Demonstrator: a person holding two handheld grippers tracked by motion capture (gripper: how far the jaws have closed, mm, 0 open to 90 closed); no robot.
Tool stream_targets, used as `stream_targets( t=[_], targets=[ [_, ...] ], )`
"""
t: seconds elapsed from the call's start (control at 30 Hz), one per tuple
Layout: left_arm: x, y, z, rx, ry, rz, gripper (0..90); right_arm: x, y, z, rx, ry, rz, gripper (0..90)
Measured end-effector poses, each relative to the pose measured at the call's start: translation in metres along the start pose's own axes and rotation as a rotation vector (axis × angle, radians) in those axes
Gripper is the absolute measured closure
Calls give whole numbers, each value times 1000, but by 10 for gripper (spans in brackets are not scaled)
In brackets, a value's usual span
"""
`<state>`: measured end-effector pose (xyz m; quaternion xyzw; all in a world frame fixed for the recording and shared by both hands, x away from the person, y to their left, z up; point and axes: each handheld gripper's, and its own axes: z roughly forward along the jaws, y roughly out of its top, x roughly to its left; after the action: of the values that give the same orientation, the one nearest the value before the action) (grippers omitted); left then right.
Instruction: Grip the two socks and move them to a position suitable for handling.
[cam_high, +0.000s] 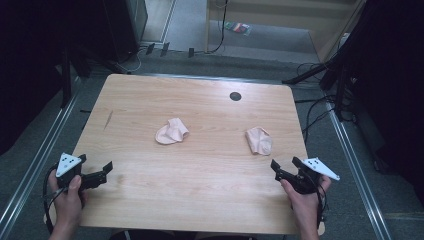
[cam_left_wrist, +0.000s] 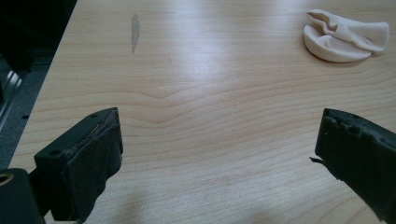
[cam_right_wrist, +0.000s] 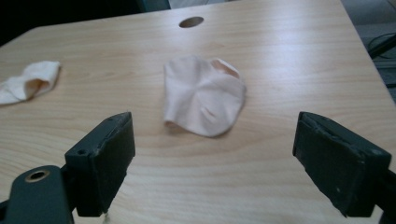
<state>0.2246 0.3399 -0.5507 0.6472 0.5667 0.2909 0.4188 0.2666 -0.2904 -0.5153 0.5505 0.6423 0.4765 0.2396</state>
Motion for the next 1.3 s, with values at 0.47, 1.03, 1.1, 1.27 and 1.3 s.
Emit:
stream_targets(
  t=[0.47,1.03,1.1,1.27,1.3],
  targets=[
    [0,0,1,6,-2,0,13,28,30,46,55,-18,-70,219],
    [0,0,1,7,-1,0,13,37,32,111,178,-64,-86,303],
    [0,1,1,9,-1,0,13,35,31,119,183,-98,-75,308],
    [0,1,1,11,-2,0,13,30,24,129,225,-117,-66,324],
    [0,1,1,11,-2,0,13,30,24,129,225,-117,-66,324]
  ],
)
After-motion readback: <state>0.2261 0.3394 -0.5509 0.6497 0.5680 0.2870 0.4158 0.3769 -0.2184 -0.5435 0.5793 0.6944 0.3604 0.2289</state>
